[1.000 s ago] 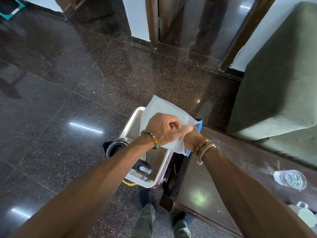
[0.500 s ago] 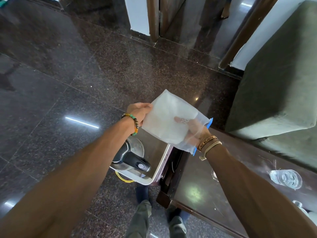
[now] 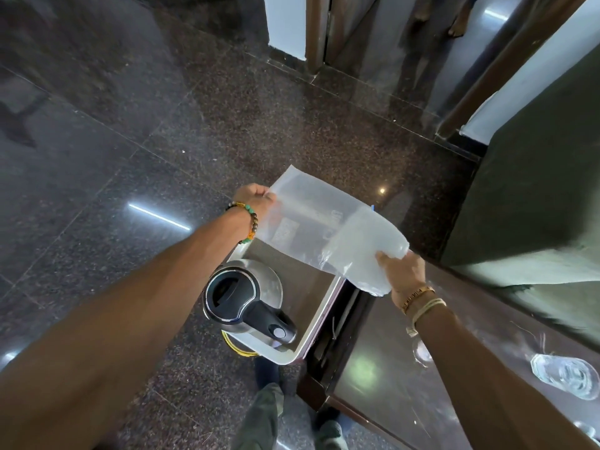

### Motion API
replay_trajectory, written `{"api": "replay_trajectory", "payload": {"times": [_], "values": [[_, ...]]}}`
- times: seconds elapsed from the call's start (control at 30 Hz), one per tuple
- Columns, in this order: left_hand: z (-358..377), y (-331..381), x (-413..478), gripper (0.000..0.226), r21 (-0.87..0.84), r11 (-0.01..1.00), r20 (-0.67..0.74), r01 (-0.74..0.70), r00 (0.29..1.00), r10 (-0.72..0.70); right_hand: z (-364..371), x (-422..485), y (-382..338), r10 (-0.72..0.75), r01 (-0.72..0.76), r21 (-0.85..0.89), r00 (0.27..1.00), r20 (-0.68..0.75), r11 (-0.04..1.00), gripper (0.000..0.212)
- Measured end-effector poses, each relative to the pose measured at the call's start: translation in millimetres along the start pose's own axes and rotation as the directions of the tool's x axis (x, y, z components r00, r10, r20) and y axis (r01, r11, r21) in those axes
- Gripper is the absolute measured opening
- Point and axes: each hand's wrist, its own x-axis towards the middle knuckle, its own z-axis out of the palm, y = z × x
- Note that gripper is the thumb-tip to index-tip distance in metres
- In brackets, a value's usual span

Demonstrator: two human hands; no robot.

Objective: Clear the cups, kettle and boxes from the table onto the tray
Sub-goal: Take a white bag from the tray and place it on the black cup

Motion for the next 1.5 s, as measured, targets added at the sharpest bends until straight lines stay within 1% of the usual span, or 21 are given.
{"api": "replay_trajectory", "payload": {"times": [0.07,0.17,0.2,0.27,0.33,0.4,0.47,0.57,0.63,0.73,0.8,0.87,0.97,1.03,1.1,1.13,1.17,1.2,1.3,1.4,1.5], "values": [[0,-4,12,0.022,0.049,0.999,0.03,0.009,0.999,-0.011,-4,8,9,0.044,-0.045,-0.003,0.995,-0.095,0.999,0.033],[2,-14,26,0.026,0.158,0.987,0.099,0.008,0.995,-0.024,-8,13,20,0.167,-0.133,0.197,0.971,-0.168,0.971,0.039],[3,-18,29,0.028,0.2,0.98,0.105,0.004,0.994,-0.025,-9,12,22,0.201,-0.153,0.299,0.97,-0.137,0.942,0.037],[5,-25,34,0.031,0.276,0.961,0.113,-0.001,0.993,-0.031,-5,11,27,0.208,-0.201,0.461,0.978,0.036,0.865,0.033],[8,-31,42,0.033,0.351,0.936,0.131,0.009,0.99,-0.058,5,11,31,0.146,-0.23,0.501,0.969,0.201,0.835,0.035],[8,-35,46,0.036,0.485,0.875,0.162,0.008,0.982,-0.099,23,13,36,0.138,-0.249,0.458,0.955,0.261,0.854,0.036],[8,-41,51,0.037,0.671,0.74,0.175,-0.054,0.981,-0.087,46,14,43,0.184,-0.246,0.316,0.959,0.214,0.916,0.032],[5,-51,55,0.034,0.815,0.567,0.169,-0.115,0.985,-0.043,80,18,55,0.182,-0.2,0.116,0.972,0.147,0.973,0.015],[5,-58,61,0.032,0.824,0.555,0.157,-0.113,0.987,-0.032,96,23,60,0.199,-0.211,0.08,0.97,0.137,0.974,0.012],[4,-65,70,0.029,0.807,0.578,0.142,-0.122,0.99,0.011,107,29,59,0.213,-0.215,0.02,0.973,0.088,0.976,0.02],[1,-68,72,0.031,0.791,0.599,0.139,-0.125,0.99,0.023,106,29,55,0.197,-0.203,0.042,0.975,0.103,0.978,0.022],[-2,-69,69,0.042,0.773,0.624,0.121,-0.109,0.992,0.023,100,26,49,0.18,-0.194,0.076,0.971,0.16,0.978,0.027],[-8,-58,56,0.027,0.701,0.693,0.141,-0.168,0.985,0.096,91,16,32,0.171,-0.205,0.13,0.957,0.234,0.97,0.036],[-6,-46,44,0.043,0.507,0.844,0.272,-0.174,0.962,0.035,84,7,17,0.16,-0.225,0.189,0.938,0.308,0.956,0.041],[-1,-26,18,0.065,0.222,0.974,0.459,0.035,0.878,-0.136,74,-4,-2,0.088,-0.21,0.251,0.903,0.421,0.945,0.043],[2,-17,6,0.072,0.118,0.982,0.544,0.145,0.818,-0.186,68,-11,-13,0.041,-0.185,0.262,0.881,0.472,0.947,0.042],[6,-10,-6,0.071,0.035,0.979,0.605,0.201,0.775,-0.181,62,-18,-24,-0.003,-0.156,0.266,0.858,0.513,0.951,0.04],[9,-4,-16,0.061,-0.028,0.978,0.632,0.206,0.761,-0.143,57,-24,-35,-0.038,-0.132,0.272,0.84,0.542,0.953,0.039],[13,18,-49,0.024,-0.148,0.981,0.558,0.127,0.83,-0.024,32,-44,-67,-0.123,-0.096,0.334,0.807,0.577,0.938,0.045],[12,40,-76,0.028,-0.208,0.972,0.499,0.106,0.866,0.013,6,-64,-92,-0.163,-0.115,0.398,0.783,0.6,0.91,0.052],[12,60,-111,0.032,-0.313,0.944,0.498,0.106,0.865,0.068,-24,-87,-107,-0.193,-0.08,0.436,0.815,0.547,0.896,0.051]]}}
